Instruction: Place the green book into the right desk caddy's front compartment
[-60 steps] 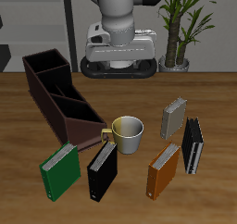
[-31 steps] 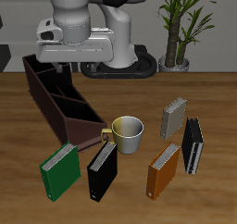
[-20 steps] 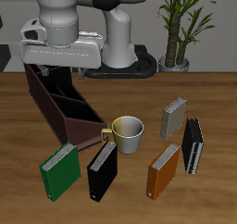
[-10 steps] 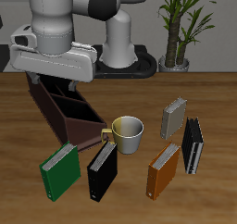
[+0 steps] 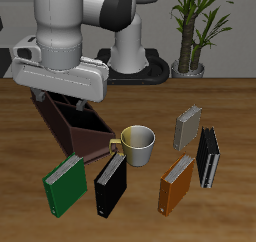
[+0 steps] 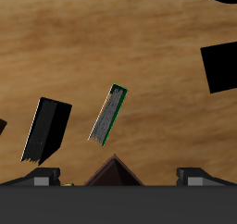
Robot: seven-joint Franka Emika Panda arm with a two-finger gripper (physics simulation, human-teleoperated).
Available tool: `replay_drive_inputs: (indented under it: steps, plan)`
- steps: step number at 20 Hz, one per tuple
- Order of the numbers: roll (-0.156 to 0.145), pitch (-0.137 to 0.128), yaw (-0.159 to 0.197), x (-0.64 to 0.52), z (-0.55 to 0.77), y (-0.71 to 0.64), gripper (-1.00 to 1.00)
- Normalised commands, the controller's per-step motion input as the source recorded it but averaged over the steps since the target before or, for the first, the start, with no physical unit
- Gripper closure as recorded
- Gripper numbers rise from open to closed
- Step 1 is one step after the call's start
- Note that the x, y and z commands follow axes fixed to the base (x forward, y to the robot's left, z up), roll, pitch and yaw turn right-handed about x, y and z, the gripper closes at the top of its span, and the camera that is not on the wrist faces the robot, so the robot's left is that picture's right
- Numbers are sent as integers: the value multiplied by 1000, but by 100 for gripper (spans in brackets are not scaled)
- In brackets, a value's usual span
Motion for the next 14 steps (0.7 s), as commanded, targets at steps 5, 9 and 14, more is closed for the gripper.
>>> replay_drive_inputs:
  steps: [5, 9, 14]
  plan:
    - [22, -61, -23, 145, -111, -47, -100]
    - [-18, -66, -21, 100, -130, -173, -100]
    - [2, -12, -23, 102, -179, -151, -100]
